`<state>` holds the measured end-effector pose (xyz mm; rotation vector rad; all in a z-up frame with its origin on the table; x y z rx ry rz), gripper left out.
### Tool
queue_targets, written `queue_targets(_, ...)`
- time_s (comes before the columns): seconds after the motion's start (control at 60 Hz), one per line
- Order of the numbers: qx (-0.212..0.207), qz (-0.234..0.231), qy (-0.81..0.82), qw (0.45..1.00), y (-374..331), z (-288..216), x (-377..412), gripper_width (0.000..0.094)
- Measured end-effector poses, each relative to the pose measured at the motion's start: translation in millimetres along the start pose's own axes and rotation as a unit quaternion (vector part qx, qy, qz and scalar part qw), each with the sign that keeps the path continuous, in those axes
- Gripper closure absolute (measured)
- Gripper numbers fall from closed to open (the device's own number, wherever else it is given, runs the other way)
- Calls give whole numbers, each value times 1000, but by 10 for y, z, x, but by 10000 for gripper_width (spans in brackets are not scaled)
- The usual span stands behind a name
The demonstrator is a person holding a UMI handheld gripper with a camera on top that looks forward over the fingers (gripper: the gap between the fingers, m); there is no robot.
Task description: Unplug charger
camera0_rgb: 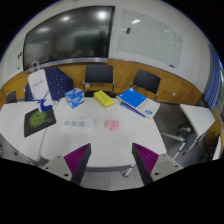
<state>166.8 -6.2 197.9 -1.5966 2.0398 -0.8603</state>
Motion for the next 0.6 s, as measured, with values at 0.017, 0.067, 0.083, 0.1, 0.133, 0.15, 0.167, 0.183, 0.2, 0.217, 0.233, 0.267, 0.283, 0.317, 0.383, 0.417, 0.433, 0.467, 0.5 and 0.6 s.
queue_targets(0.017, -1, -1, 0, 1000, -128, 42, 16, 85)
queue_targets(0.067, -3, -2, 4, 1000, -471, 176, 63, 81)
queue_targets(0.083, -3, -1, 8, 1000, -574, 220, 74, 84)
queue_targets(0.1, -4, 1, 12, 1000, -672, 266, 82, 84)
queue_targets(0.133, -3, 3, 19, 1000, -836, 347, 97, 83)
queue_targets(0.15, -4, 3, 21, 1000, -908, 387, 110, 80)
queue_targets(0.167, -5, 3, 23, 1000, -979, 425, 125, 83)
queue_targets(0.183, -5, 2, 24, 1000, -1045, 461, 140, 86)
queue_targets(0.2, -6, 3, 25, 1000, -1106, 497, 151, 84)
queue_targets(0.217, -7, 4, 26, 1000, -1160, 534, 159, 87)
queue_targets(0.233, -8, 7, 28, 1000, -1211, 568, 164, 83)
queue_targets(0.267, -10, 10, 30, 999, -1304, 637, 172, 79)
queue_targets(0.283, -11, 11, 31, 999, -1336, 662, 182, 77)
queue_targets(0.317, -14, 12, 32, 999, -1396, 699, 192, 83)
queue_targets(0.383, -15, 10, 32, 999, -1473, 777, 226, 82)
queue_targets(0.417, -15, 9, 30, 999, -1511, 822, 246, 87)
queue_targets(0.433, -15, 10, 29, 999, -1514, 830, 244, 83)
queue_targets(0.467, -16, 11, 26, 999, -1519, 848, 250, 81)
queue_targets(0.5, -19, 12, 19, 1000, -1523, 845, 242, 80)
queue_targets(0.6, -19, 3, 21, 1000, -1549, 845, 244, 87)
Point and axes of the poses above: the point between the fingertips, and its own axes, seen from behind it with the camera up: x to the left, z down, y forward, the way the camera looks, the point moved 2 cm from there along -y, backward, against the way the camera looks, and after that the axes turned 14 degrees about y, right-handed, at the moved point
